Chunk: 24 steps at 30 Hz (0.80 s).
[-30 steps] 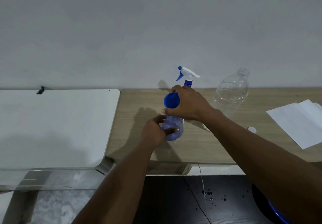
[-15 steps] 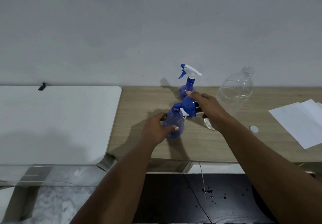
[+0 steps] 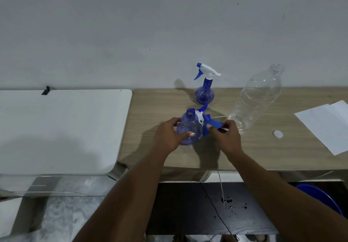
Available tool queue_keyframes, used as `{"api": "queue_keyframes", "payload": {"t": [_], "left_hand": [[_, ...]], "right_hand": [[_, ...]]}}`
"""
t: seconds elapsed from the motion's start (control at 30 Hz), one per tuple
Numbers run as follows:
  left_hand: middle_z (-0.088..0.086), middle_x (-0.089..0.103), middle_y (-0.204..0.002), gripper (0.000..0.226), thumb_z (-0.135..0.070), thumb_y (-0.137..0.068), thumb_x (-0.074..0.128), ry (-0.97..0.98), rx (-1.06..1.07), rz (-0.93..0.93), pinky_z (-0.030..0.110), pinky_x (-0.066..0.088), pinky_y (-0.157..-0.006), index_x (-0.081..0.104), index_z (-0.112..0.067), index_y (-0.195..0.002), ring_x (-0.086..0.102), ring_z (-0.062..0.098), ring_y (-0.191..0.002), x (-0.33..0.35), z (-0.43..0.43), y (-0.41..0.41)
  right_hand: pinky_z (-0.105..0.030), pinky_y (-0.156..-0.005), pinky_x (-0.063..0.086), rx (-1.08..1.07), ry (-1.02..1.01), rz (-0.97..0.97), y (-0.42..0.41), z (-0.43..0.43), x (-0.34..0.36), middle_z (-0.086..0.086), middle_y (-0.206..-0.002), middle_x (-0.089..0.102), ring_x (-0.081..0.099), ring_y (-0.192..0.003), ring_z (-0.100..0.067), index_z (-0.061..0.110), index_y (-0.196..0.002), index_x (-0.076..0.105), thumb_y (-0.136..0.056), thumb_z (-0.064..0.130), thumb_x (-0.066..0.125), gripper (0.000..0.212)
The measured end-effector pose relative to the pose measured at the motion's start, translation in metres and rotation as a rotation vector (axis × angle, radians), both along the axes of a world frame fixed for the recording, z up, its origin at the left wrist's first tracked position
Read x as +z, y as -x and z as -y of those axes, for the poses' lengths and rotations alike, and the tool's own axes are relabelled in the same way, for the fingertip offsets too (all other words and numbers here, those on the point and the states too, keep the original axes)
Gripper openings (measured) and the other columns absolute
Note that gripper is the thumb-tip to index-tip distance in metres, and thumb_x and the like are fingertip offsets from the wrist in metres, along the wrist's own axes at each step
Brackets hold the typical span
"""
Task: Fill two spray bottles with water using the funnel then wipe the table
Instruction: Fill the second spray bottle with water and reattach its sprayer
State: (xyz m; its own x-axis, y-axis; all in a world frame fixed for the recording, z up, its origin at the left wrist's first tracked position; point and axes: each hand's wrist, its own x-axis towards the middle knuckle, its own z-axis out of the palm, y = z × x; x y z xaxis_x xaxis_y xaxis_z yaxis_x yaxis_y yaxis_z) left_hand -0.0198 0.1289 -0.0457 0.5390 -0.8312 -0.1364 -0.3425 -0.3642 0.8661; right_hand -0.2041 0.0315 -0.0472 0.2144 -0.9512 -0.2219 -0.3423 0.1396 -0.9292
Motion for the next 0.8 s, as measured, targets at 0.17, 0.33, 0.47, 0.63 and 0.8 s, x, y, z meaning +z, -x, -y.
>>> {"api": "queue_keyframes", "payload": {"t": [0.17,0.33,0.47,0.63,0.8], "left_hand": [[-0.008,0.068,-0.108,0.064,-0.041,-0.062,0.092,-0.001,-0.005,0.012,0.026,0.054,-0.079,0.066,-0.024,-0.119,0.067,0.009,-0.085,0.0,0.0,-0.002],[-0.011,0.065,-0.109,0.068,-0.044,-0.064,0.09,-0.015,-0.012,0.018,0.023,0.051,-0.078,0.064,-0.024,-0.123,0.067,0.01,-0.089,0.001,0.0,-0.003],[-0.013,0.064,-0.107,0.068,-0.044,-0.064,0.09,-0.007,-0.01,0.025,0.022,0.052,-0.077,0.064,-0.025,-0.123,0.065,0.005,-0.084,0.001,-0.001,-0.003],[-0.013,0.066,-0.107,0.069,-0.047,-0.062,0.091,-0.005,-0.009,0.024,0.03,0.056,-0.082,0.064,-0.028,-0.122,0.068,0.011,-0.088,-0.002,0.0,-0.003],[-0.012,0.067,-0.109,0.072,-0.052,-0.057,0.09,0.01,0.02,-0.003,0.04,0.058,-0.087,0.065,-0.03,-0.121,0.069,0.013,-0.089,-0.011,0.0,-0.002]], "right_hand": [[-0.033,-0.086,0.051,0.157,0.187,-0.286,0.017,-0.013,-0.026,-0.002,-0.119,0.058,0.058,-0.104,-0.019,0.019,-0.122,0.046,-0.075,0.038,0.085,0.064],[-0.044,-0.099,0.049,0.249,0.234,-0.537,0.025,-0.012,-0.034,-0.009,-0.133,0.057,0.056,-0.12,-0.028,0.016,-0.136,0.043,-0.075,0.045,0.082,0.077],[-0.041,-0.101,0.045,0.21,0.386,-0.436,0.005,-0.014,-0.012,-0.01,-0.136,0.053,0.05,-0.125,-0.027,0.013,-0.138,0.045,-0.082,0.049,0.075,0.073],[-0.045,-0.096,0.046,0.245,0.531,-0.509,-0.041,0.032,0.019,-0.01,-0.124,0.062,0.054,-0.117,-0.032,0.013,-0.125,0.055,-0.088,0.027,0.065,0.041],[-0.043,-0.094,0.041,0.667,0.399,-0.986,-0.055,0.079,0.019,-0.007,-0.121,0.06,0.052,-0.113,-0.031,0.02,-0.121,0.054,-0.08,0.026,0.068,0.043]]}}
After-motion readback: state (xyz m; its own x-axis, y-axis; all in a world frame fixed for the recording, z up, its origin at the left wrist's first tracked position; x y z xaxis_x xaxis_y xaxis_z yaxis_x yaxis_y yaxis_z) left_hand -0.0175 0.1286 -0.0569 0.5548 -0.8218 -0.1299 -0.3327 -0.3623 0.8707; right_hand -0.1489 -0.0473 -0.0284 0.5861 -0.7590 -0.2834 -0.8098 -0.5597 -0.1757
